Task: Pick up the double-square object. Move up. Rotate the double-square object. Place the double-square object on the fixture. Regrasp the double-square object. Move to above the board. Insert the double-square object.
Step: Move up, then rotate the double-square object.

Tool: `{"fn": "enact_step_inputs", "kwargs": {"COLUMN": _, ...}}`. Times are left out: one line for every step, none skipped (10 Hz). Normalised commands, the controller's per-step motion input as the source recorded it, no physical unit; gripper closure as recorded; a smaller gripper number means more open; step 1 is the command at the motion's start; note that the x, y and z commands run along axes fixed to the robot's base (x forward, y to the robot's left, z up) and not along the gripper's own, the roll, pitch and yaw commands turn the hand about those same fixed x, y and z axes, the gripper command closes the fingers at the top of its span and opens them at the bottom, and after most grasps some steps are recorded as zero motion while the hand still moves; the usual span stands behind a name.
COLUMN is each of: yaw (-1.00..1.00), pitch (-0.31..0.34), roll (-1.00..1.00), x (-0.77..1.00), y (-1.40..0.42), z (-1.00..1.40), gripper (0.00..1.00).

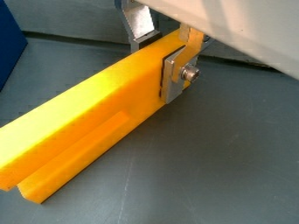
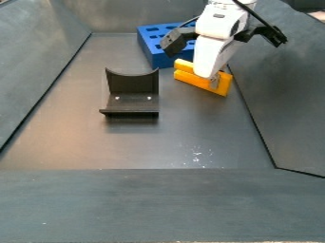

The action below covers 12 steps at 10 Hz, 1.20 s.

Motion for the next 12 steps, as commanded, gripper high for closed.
{"fn": "enact_step_inputs", "kwargs": {"yaw": 0.00, "pitch": 0.000, "roll": 0.00, "x": 0.00, "y": 0.00, "z": 0.83, "gripper": 1.00}}
{"fn": "enact_step_inputs", "kwargs": {"yaw": -0.02, "pitch": 0.003, "roll": 0.00, "x": 0.02, "y": 0.02, "z": 0.80, "gripper": 1.00}}
{"fn": "enact_step_inputs", "kwargs": {"yaw": -0.03, "pitch": 0.019, "roll": 0.00, "x": 0.02, "y": 0.02, "z": 0.75, "gripper": 1.00}}
{"fn": "enact_step_inputs", "kwargs": {"yaw": -0.02, "pitch": 0.042, "roll": 0.00, "x": 0.00, "y": 0.02, "z": 0.64, "gripper": 1.00}}
{"fn": "enact_step_inputs", "kwargs": {"yaw": -0.02, "pitch": 0.048, "roll": 0.01, "x": 0.00, "y": 0.02, "z": 0.55, "gripper": 1.00}}
{"fn": "enact_step_inputs", "kwargs": {"yaw": -0.02, "pitch": 0.041, "roll": 0.01, "x": -0.01, "y": 0.02, "z": 0.46, "gripper": 1.00}}
{"fn": "enact_step_inputs", "kwargs": {"yaw": -0.02, "pitch": 0.036, "roll": 0.01, "x": -0.02, "y": 0.02, "z": 0.35, "gripper": 1.00}}
{"fn": "enact_step_inputs", "kwargs": {"yaw": -0.02, "pitch": 0.031, "roll": 0.01, "x": -0.03, "y": 0.02, "z": 0.21, "gripper": 1.00}}
{"fn": "enact_step_inputs", "kwargs": {"yaw": 0.00, "pitch": 0.000, "roll": 0.00, "x": 0.18, "y": 1.00, "z": 0.00, "gripper": 1.00}}
{"fn": "enact_step_inputs", "kwargs": {"yaw": -0.01, "pitch": -0.001, "roll": 0.00, "x": 0.20, "y": 1.00, "z": -0.07, "gripper": 1.00}}
{"fn": "enact_step_inputs", "kwargs": {"yaw": -0.01, "pitch": 0.013, "roll": -0.01, "x": 0.19, "y": 1.00, "z": -0.08, "gripper": 1.00}}
{"fn": "enact_step_inputs", "kwargs": {"yaw": -0.01, "pitch": 0.022, "roll": -0.02, "x": 0.19, "y": 1.00, "z": -0.09, "gripper": 1.00}}
